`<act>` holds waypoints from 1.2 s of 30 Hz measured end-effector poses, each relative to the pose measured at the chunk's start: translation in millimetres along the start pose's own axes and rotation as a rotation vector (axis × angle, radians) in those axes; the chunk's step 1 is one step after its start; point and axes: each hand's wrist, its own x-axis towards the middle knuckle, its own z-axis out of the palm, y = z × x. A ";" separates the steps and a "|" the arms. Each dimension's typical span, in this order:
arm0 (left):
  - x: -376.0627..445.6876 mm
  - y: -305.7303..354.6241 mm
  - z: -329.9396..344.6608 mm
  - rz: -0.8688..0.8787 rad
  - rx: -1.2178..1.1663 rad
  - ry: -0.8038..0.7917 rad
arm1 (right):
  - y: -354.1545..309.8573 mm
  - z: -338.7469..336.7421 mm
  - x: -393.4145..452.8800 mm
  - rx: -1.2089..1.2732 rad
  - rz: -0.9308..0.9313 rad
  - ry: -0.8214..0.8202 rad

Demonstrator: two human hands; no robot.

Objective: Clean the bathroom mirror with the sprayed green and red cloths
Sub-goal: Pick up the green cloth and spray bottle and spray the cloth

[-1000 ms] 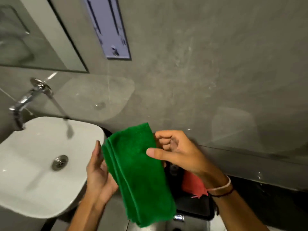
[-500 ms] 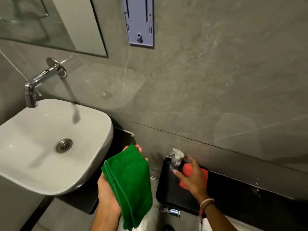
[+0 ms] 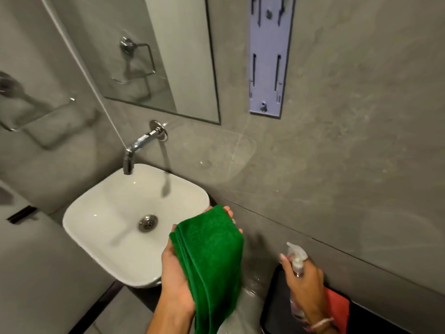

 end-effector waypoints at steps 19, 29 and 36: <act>56.0 230.3 193.2 0.328 0.366 -0.192 | -435.9 -62.4 82.3 0.441 -0.768 -0.055; 65.1 275.5 258.0 0.351 0.530 -0.381 | -466.5 -58.8 86.9 0.419 -0.957 0.073; 64.8 266.9 269.5 0.341 0.546 -0.451 | -469.8 -67.7 82.2 0.359 -1.058 0.139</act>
